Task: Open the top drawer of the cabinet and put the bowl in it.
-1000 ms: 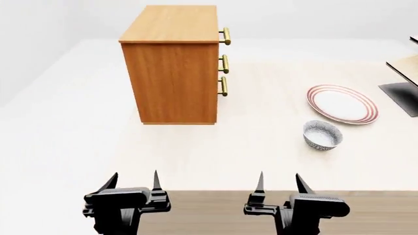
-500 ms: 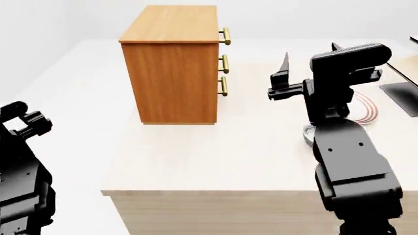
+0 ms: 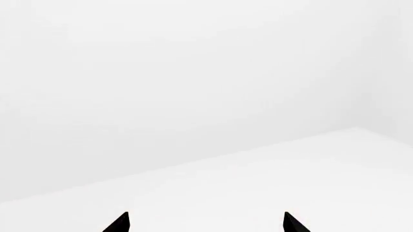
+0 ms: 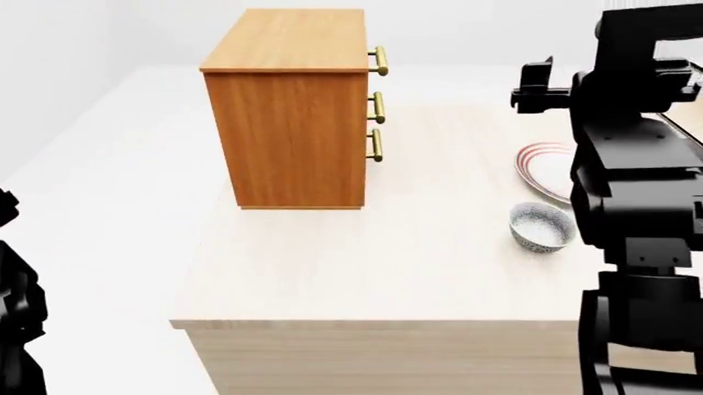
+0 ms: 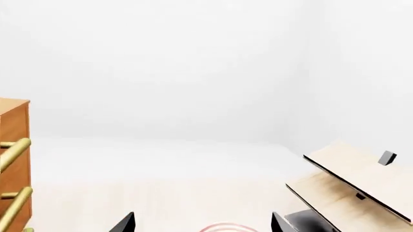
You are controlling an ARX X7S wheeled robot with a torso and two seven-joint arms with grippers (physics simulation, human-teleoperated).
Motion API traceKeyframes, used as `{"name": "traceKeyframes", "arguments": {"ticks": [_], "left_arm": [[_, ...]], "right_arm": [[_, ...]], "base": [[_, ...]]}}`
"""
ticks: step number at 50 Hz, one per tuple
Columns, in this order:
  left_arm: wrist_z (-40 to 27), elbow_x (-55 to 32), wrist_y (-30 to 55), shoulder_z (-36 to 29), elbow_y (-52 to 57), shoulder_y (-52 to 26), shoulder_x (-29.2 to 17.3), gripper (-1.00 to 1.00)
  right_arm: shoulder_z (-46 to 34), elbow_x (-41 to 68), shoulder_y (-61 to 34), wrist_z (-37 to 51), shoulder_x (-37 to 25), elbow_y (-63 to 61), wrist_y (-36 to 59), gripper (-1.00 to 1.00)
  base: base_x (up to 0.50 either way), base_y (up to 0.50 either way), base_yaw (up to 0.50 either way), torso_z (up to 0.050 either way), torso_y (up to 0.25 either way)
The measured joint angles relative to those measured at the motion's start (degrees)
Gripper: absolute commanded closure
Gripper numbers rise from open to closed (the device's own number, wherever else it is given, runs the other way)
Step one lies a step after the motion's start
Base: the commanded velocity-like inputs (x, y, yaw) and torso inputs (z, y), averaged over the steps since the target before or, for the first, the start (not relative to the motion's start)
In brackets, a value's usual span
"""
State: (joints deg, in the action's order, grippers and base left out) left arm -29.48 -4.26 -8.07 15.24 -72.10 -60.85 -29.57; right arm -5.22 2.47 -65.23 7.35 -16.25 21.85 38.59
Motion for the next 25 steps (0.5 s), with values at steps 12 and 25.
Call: {"name": "traceKeyframes", "arguments": {"ticks": [12, 25], "left_arm": [[0.0, 0.4, 2.6, 0.8, 0.7, -1.0, -0.7, -1.00], [0.2, 0.8, 2.3, 0.9, -1.4, -2.4, -1.1, -1.00]], "right_arm": [[1.3, 1.1, 0.7, -0.2, 0.5, 6.5, -3.1, -1.00], [1.8, 1.8, 3.2, -0.9, 0.7, 11.1, -11.0, -1.00]], "base": [[0.00, 0.00, 0.00, 0.000, 0.000], [0.00, 0.00, 0.00, 0.000, 0.000]]}}
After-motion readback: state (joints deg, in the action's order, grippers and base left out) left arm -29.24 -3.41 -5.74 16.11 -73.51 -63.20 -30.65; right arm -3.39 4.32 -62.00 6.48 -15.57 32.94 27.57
